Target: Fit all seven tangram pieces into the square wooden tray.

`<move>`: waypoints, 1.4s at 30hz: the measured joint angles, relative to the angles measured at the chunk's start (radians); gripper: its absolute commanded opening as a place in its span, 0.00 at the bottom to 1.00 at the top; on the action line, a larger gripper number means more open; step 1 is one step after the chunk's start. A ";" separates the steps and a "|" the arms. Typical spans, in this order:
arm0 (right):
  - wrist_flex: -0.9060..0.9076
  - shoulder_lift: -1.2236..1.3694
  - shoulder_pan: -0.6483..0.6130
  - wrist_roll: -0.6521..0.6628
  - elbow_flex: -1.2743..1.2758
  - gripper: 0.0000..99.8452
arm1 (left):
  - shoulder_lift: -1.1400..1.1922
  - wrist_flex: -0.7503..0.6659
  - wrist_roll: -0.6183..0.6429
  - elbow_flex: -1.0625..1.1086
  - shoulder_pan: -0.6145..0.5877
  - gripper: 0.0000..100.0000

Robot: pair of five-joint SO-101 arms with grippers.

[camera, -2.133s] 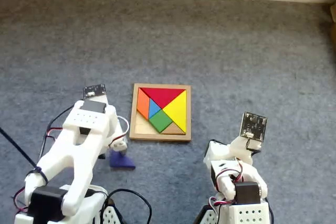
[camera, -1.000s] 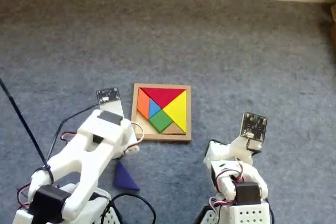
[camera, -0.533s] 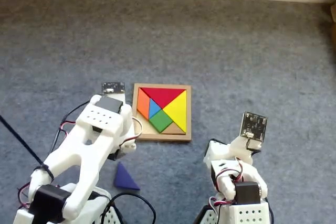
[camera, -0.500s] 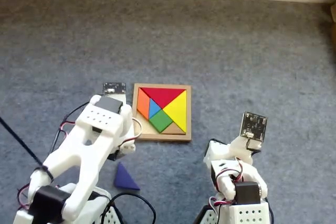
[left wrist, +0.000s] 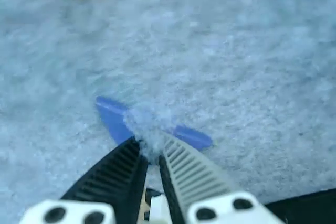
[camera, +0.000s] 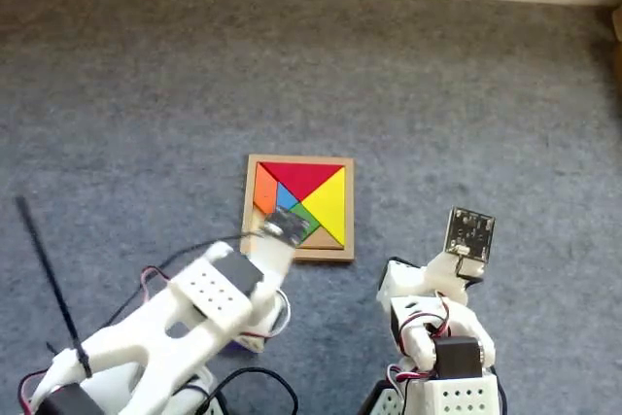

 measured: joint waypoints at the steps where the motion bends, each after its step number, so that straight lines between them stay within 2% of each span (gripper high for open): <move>1: 0.000 0.000 0.000 0.000 0.000 0.01 | -0.002 -0.023 0.000 0.020 0.017 0.01; 9: 0.000 0.000 0.000 0.000 0.000 0.01 | -0.003 -0.147 0.000 0.092 0.017 0.01; 13: 0.000 0.000 0.000 0.000 0.000 0.01 | -0.009 -0.170 0.003 0.101 -0.127 0.01; 18: -0.002 0.000 0.000 0.000 0.000 0.01 | -0.014 -0.172 0.003 0.095 -0.362 0.01; 22: -0.002 0.000 0.000 0.000 0.000 0.01 | -0.014 -0.169 0.003 0.008 -0.494 0.01; 25: -0.002 0.000 0.000 0.000 0.000 0.01 | -0.014 -0.069 0.003 -0.084 -0.508 0.01; 32: -0.002 0.000 0.000 0.000 0.000 0.01 | -0.014 0.265 0.002 -0.347 -0.508 0.01; 38: -0.002 0.000 0.000 0.000 0.000 0.01 | -0.014 0.302 0.002 -0.430 -0.572 0.01; 42: -0.002 0.000 0.000 0.000 0.000 0.01 | -0.014 0.347 -0.003 -0.433 -0.574 0.01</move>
